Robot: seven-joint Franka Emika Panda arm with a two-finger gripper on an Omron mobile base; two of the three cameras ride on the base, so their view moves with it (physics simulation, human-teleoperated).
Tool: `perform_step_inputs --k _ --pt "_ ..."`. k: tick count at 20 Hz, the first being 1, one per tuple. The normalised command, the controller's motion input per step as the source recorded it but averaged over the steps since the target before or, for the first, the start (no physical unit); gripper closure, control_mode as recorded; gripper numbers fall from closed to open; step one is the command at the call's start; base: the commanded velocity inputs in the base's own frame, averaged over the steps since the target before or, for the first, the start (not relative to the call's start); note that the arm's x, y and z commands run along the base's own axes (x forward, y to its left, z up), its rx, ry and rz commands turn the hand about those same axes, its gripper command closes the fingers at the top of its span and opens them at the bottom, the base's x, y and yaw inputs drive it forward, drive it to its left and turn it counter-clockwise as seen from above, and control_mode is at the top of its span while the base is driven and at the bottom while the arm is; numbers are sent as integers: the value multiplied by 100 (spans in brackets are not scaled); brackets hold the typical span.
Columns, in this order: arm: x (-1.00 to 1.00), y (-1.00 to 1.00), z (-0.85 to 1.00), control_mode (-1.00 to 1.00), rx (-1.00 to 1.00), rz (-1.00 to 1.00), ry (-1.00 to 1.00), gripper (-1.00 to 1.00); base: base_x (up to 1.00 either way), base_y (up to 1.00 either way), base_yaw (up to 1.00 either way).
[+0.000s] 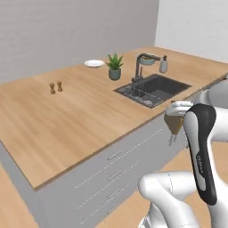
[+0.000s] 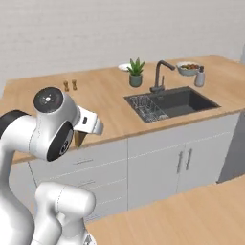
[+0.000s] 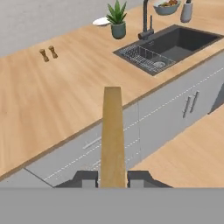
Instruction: Start the toaster. Once the lever pops up, take the bread to the plate on the dining counter.
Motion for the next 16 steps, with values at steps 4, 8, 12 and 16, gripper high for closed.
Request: perform_step_inputs --k 4,8,12,16 --pt "0 0 0 100 0 0 0 100 -72 -4 69" --pt "0 0 0 100 0 0 0 100 -6 41 36" --pt "0 0 0 100 0 0 0 100 17 99 14" --pt "0 0 0 100 0 0 0 100 25 100 10"
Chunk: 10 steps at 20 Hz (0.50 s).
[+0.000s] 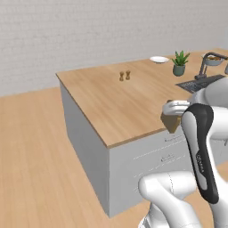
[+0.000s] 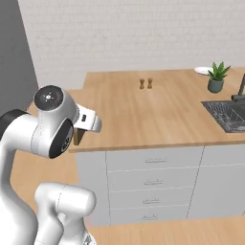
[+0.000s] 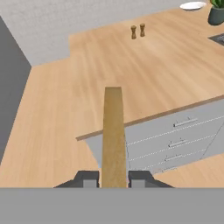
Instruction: Start the toaster. Once the lever pops up, take the bread to the plate on the dining counter.
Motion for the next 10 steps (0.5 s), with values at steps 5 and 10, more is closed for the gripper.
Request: perform_step_inputs --k 5,10 --pt "0 0 0 100 0 0 0 100 49 99 2" --pt "0 0 0 100 0 0 0 100 81 96 0"
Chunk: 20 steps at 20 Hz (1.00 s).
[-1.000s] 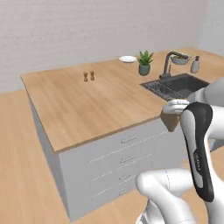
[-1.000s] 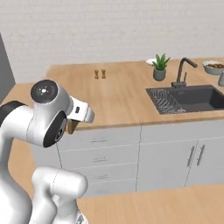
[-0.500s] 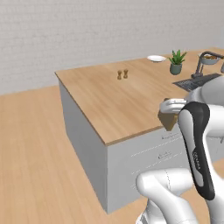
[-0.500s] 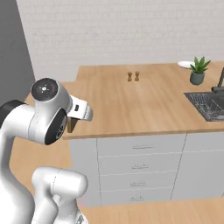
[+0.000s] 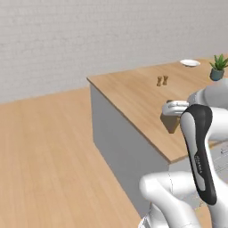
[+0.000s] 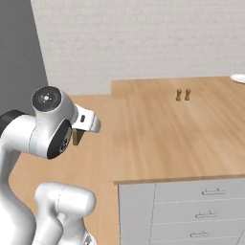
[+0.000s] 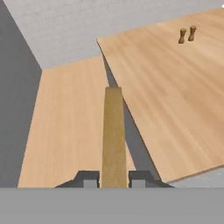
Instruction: Start the toaster. Once the lever pops up, take the bread to the plate on the dining counter.
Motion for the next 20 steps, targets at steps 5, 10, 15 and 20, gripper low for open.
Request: perform_step_inputs --k 5,10,15,20 --pt "0 0 0 100 0 0 0 100 83 95 -5" --pt "0 0 0 100 0 0 0 100 95 79 -19" --pt "0 0 0 100 0 0 0 100 99 54 -34" --pt "0 0 0 100 0 0 0 100 97 46 -37"
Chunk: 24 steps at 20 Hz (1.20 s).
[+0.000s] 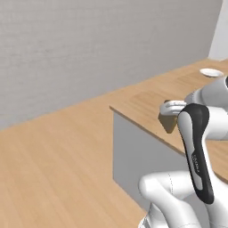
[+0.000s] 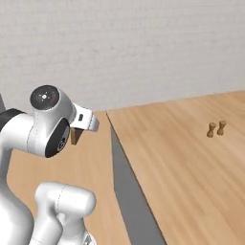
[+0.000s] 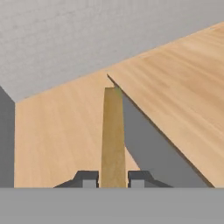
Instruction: Start the toaster. Once the lever pops up, take the bread to the plate on the dining counter.
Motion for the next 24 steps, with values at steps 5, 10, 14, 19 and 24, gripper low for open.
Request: perform_step_inputs --k 5,10,14,19,24 --pt "0 0 0 100 0 0 0 100 79 67 -41" --pt "0 0 0 100 0 0 0 100 86 93 -44" --pt "0 0 0 100 0 0 0 100 81 96 -45" --pt "0 0 0 100 0 0 0 100 71 98 -46" --pt "0 0 0 100 0 0 0 100 57 100 -49"
